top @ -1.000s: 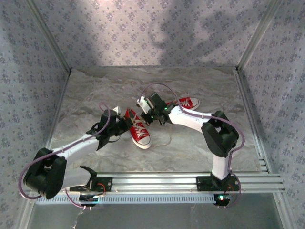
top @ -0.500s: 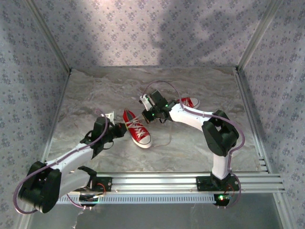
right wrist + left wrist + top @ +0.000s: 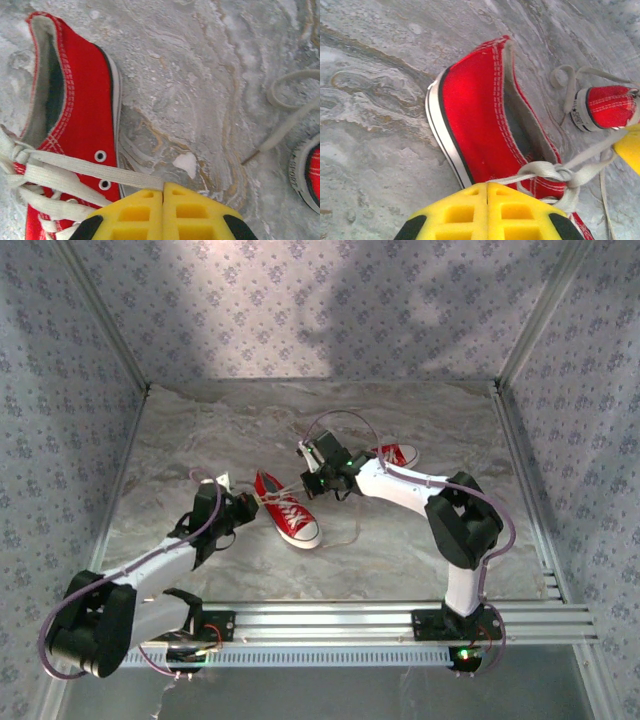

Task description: Tie the shoes

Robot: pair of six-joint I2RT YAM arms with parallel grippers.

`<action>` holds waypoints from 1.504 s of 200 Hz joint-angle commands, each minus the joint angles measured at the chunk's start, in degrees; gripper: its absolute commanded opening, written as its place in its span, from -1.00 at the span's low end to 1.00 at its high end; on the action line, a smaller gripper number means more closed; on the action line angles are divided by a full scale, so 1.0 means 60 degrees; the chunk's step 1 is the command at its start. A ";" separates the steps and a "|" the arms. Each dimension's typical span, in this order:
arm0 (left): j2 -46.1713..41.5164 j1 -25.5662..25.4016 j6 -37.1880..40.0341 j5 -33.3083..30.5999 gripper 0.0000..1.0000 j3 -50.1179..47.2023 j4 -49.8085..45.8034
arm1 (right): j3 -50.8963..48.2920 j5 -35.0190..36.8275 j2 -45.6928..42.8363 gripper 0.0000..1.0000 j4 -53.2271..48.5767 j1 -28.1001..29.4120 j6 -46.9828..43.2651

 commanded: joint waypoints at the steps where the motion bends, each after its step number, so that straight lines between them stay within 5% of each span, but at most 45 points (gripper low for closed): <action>1: 0.0047 0.0151 -0.0223 -0.0398 -1.00 -0.0071 0.0266 | -0.0182 0.0669 -0.0423 -1.00 -0.0377 -0.0033 0.0344; 194: -0.0501 0.1114 -0.0688 -0.0268 -1.00 -0.0309 0.0250 | -0.0450 0.0895 -0.0798 -1.00 -0.0324 0.0026 0.0438; 229: -0.0453 0.1122 -0.0359 0.0523 -1.00 -0.0109 0.0459 | -0.0536 0.0331 -0.0939 -1.00 0.0033 0.0168 0.0064; 261: -0.0892 0.1118 -0.0325 -0.0018 -0.11 -0.0070 -0.0384 | -0.0387 -0.0380 -0.0960 -1.00 0.0253 0.0550 -0.0766; 301: 0.0309 0.1136 -0.0924 -0.0738 -0.02 0.0551 -0.1525 | 0.0073 -0.0354 -0.0642 -1.00 -0.0052 0.0838 -0.1212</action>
